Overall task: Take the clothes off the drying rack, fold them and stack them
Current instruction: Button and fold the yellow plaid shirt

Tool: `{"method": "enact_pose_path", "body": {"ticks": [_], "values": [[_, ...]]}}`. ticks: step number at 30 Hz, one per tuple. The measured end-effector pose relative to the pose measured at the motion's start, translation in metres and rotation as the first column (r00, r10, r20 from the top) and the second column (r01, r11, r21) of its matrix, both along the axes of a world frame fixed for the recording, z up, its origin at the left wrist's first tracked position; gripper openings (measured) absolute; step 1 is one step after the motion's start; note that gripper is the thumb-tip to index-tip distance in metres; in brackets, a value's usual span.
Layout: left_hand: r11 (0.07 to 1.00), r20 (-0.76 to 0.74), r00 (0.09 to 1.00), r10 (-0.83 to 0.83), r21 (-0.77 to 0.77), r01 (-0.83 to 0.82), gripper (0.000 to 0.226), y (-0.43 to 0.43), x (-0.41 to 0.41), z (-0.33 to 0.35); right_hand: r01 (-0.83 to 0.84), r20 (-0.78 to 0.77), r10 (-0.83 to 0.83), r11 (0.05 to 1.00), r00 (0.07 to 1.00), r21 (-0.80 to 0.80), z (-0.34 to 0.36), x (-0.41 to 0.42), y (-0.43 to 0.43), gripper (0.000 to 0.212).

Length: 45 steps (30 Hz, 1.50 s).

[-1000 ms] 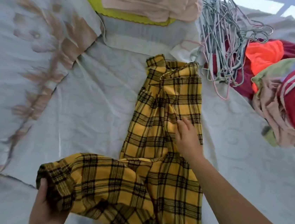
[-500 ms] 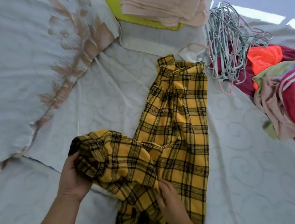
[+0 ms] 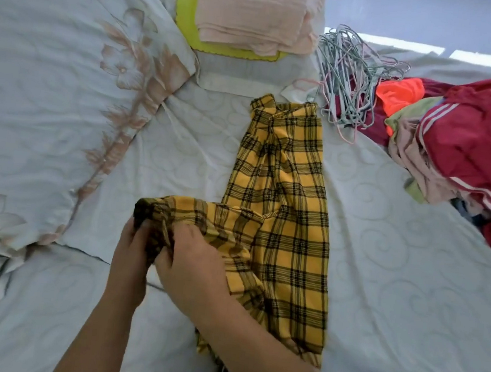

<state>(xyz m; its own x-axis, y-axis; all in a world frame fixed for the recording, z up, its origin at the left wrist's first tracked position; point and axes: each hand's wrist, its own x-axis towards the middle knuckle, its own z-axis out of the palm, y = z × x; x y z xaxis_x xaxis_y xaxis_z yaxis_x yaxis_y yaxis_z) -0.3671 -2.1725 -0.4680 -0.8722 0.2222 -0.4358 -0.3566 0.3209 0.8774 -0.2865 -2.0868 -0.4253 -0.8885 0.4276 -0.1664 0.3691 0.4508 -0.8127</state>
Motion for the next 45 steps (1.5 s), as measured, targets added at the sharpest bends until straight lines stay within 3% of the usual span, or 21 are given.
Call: {"method": "enact_pose_path", "body": {"ticks": [2, 4, 8, 10, 12, 14, 16, 18, 20, 22, 24, 25, 26, 27, 28, 31, 34, 36, 41, 43, 45], "values": [[0.988, -0.137, 0.99, -0.034, -0.155, 0.013, 0.025, -0.014, -0.002, 0.011, 0.01, -0.009, -0.011, 0.993, 1.0, -0.116, 0.006, -0.001, -0.016, 0.033], [0.987, -0.068, 0.998, -0.008, -0.161, -0.003, 0.03, -0.027, -0.004, 0.021, -0.006, 0.032, 0.013, 0.978, 0.999, -0.209, 0.005, -0.003, -0.028, 0.039], [0.99, 0.264, 0.965, -0.008, 0.14, -0.03, 0.044, -0.043, -0.003, 0.038, -0.082, 0.035, 0.1, 0.935, 0.994, -0.346, 0.0, -0.002, -0.049, 0.045], [0.979, 0.287, 0.953, -0.094, 0.2, 0.036, 0.05, -0.047, 0.0, 0.037, -0.176, 0.022, 0.195, 0.924, 0.981, -0.34, -0.006, 0.003, -0.055, 0.051], [0.992, 0.213, 0.971, -0.111, 0.078, 0.096, 0.035, -0.051, 0.002, 0.031, -0.265, -0.085, 0.251, 0.915, 0.964, -0.304, -0.009, 0.014, -0.056, 0.047], [0.998, 0.17, 0.984, -0.047, -0.027, 0.052, 0.026, -0.054, 0.002, 0.026, -0.178, -0.133, 0.139, 0.919, 0.981, -0.351, -0.018, 0.034, -0.044, 0.042], [1.0, 0.193, 0.981, 0.013, -0.012, -0.011, 0.021, -0.057, 0.0, 0.026, 0.052, -0.03, -0.073, 0.897, 0.997, -0.438, -0.04, 0.06, -0.022, 0.039], [0.998, 0.253, 0.967, 0.036, 0.049, -0.05, 0.017, -0.059, -0.001, 0.025, 0.248, 0.201, -0.17, 0.843, 0.965, -0.478, -0.075, 0.091, 0.006, 0.041], [0.985, 0.349, 0.937, 0.015, 0.155, -0.074, 0.024, -0.054, -0.001, 0.03, 0.314, 0.46, -0.076, 0.826, 0.885, -0.469, -0.114, 0.121, 0.024, 0.048], [0.962, 0.412, 0.911, -0.033, 0.259, -0.082, 0.014, -0.046, -0.005, 0.037, 0.206, 0.607, 0.139, 0.862, 0.782, -0.462, -0.146, 0.149, 0.027, 0.052], [0.948, 0.377, 0.925, -0.044, 0.309, -0.081, 0.053, -0.035, -0.012, 0.045, 0.111, 0.64, 0.272, 0.864, 0.719, -0.492, -0.165, 0.171, 0.022, 0.052], [0.95, 0.351, 0.936, 0.002, 0.29, -0.111, 0.065, -0.033, -0.02, 0.042, 0.086, 0.635, 0.301, 0.86, 0.711, -0.503, -0.17, 0.178, 0.017, 0.051], [0.954, 0.325, 0.944, 0.055, 0.262, -0.146, 0.058, -0.03, -0.026, 0.041, 0.057, 0.622, 0.302, 0.871, 0.723, -0.488, -0.173, 0.183, 0.014, 0.049], [0.954, 0.299, 0.949, 0.096, 0.246, -0.174, 0.036, -0.028, -0.034, 0.038, 0.039, 0.603, 0.253, 0.903, 0.757, -0.428, -0.174, 0.185, 0.014, 0.047], [0.954, 0.276, 0.951, 0.138, 0.222, -0.202, 0.015, -0.025, -0.038, 0.039, 0.052, 0.57, 0.149, 0.945, 0.808, -0.322, -0.175, 0.185, 0.017, 0.044], [0.968, 0.138, 0.968, 0.212, 0.104, -0.227, 0.016, -0.033, -0.058, 0.021, 0.122, 0.48, -0.082, 0.991, 0.873, -0.051, -0.173, 0.182, 0.037, 0.04], [0.946, -0.051, 0.953, 0.298, -0.115, -0.302, 0.012, -0.053, -0.072, 0.007, -0.138, 0.649, 0.157, 0.987, 0.745, -0.08, -0.175, 0.187, 0.052, 0.036], [0.905, -0.077, 0.928, 0.364, -0.209, -0.372, 0.03, -0.073, -0.083, -0.008, -0.194, 0.689, 0.295, 0.955, 0.662, -0.222, -0.177, 0.192, 0.051, 0.036], [0.881, -0.015, 0.904, 0.427, -0.218, -0.42, 0.045, -0.128, -0.132, -0.049, 0.022, 0.56, 0.055, 0.991, 0.827, -0.13, -0.183, 0.189, 0.056, 0.049], [0.885, 0.016, 0.916, 0.401, -0.265, -0.383, 0.042, -0.118, -0.137, -0.044, -0.074, 0.607, 0.123, 0.992, 0.785, -0.105, -0.186, 0.184, 0.061, 0.049], [0.912, 0.0, 0.949, 0.314, -0.279, -0.302, 0.034, -0.084, -0.127, -0.022, -0.292, 0.686, 0.315, 0.944, 0.656, -0.153, -0.191, 0.183, 0.06, 0.045]]}}
